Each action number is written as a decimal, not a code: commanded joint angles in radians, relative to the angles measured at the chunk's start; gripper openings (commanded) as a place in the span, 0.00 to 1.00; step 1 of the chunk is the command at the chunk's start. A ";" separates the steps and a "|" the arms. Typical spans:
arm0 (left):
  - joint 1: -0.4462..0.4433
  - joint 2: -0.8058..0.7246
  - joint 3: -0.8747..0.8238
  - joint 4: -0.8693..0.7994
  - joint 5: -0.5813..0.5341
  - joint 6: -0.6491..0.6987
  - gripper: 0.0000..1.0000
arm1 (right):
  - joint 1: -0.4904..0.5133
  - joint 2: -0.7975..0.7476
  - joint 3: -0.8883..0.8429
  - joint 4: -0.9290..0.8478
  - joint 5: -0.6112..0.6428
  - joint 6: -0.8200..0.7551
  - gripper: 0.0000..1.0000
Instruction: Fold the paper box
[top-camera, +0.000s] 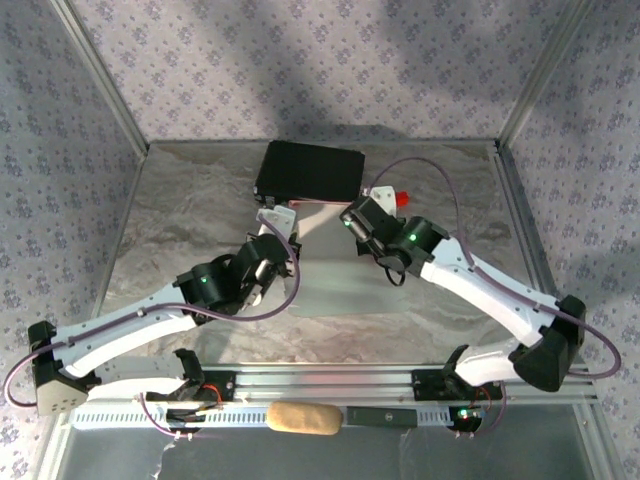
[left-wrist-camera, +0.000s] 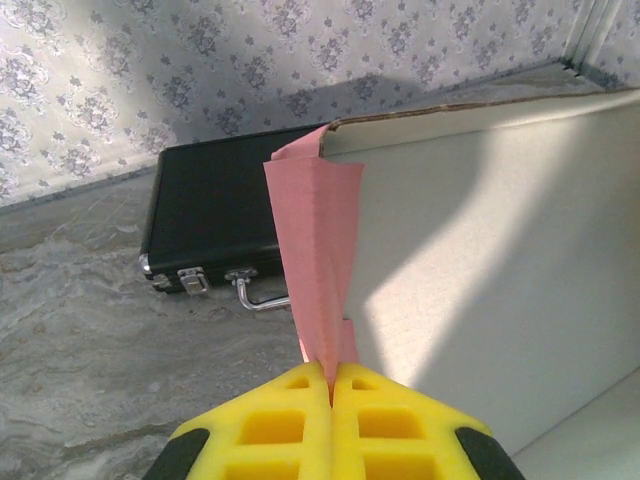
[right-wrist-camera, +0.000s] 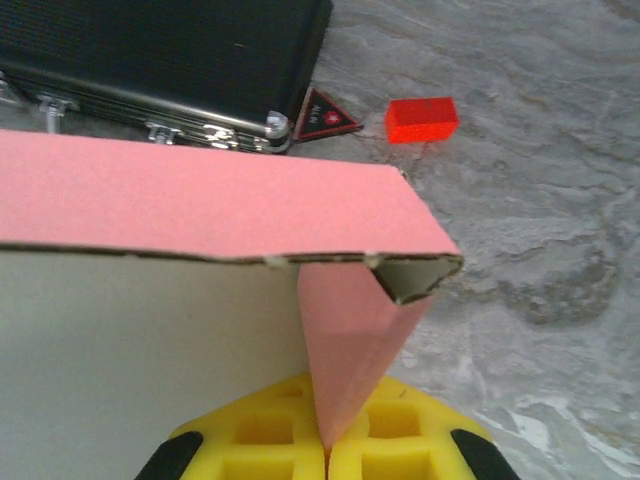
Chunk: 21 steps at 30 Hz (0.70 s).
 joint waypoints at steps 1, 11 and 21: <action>-0.017 -0.036 0.012 0.034 0.039 -0.010 0.00 | -0.022 -0.066 -0.045 0.101 -0.104 -0.047 0.00; -0.017 -0.043 0.003 0.039 0.016 -0.020 0.00 | -0.054 -0.100 -0.061 0.119 -0.209 -0.054 0.10; -0.017 -0.028 0.008 0.031 -0.005 -0.021 0.00 | -0.067 -0.132 -0.100 0.126 -0.234 -0.043 0.24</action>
